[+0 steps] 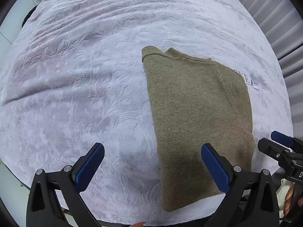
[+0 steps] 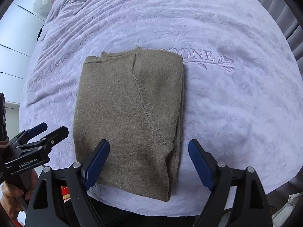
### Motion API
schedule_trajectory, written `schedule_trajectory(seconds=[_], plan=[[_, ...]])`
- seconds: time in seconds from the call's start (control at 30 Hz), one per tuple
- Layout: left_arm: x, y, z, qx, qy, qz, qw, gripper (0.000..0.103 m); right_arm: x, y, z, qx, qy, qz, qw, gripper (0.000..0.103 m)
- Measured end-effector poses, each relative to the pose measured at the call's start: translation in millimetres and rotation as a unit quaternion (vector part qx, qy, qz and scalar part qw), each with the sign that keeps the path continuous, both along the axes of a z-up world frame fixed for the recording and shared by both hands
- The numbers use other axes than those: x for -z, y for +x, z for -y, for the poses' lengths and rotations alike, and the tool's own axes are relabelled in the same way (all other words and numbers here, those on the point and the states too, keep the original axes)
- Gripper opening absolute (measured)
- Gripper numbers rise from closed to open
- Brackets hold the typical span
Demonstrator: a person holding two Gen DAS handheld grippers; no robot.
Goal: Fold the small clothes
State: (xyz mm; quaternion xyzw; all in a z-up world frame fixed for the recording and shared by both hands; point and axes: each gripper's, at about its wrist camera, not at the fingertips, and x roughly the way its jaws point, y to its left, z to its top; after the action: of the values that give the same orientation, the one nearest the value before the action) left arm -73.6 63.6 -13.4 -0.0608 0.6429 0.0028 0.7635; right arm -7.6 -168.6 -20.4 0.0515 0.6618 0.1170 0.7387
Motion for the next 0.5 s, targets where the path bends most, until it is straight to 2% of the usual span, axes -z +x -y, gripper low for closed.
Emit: schedule_trajectory(seconds=[0.37,0.47,0.5], plan=[[-7.4,-0.6,4.5,0.001,0.011,0.004,0.9999,0.102,-10.3,7.3,-3.0,0.016,-0.023,0.022,0.999,0.089],[-9.1,0.0,4.1,-0.001,0.012,0.006,0.9999,0.102,-9.2,9.6,-1.8,0.024,-0.028,0.014,0.999,0.103],[-9.6,0.1,4.0,-0.002,0.013,0.006,0.9999,0.102,-9.0,9.7,-1.7,0.025,-0.030,0.015,0.999,0.103]])
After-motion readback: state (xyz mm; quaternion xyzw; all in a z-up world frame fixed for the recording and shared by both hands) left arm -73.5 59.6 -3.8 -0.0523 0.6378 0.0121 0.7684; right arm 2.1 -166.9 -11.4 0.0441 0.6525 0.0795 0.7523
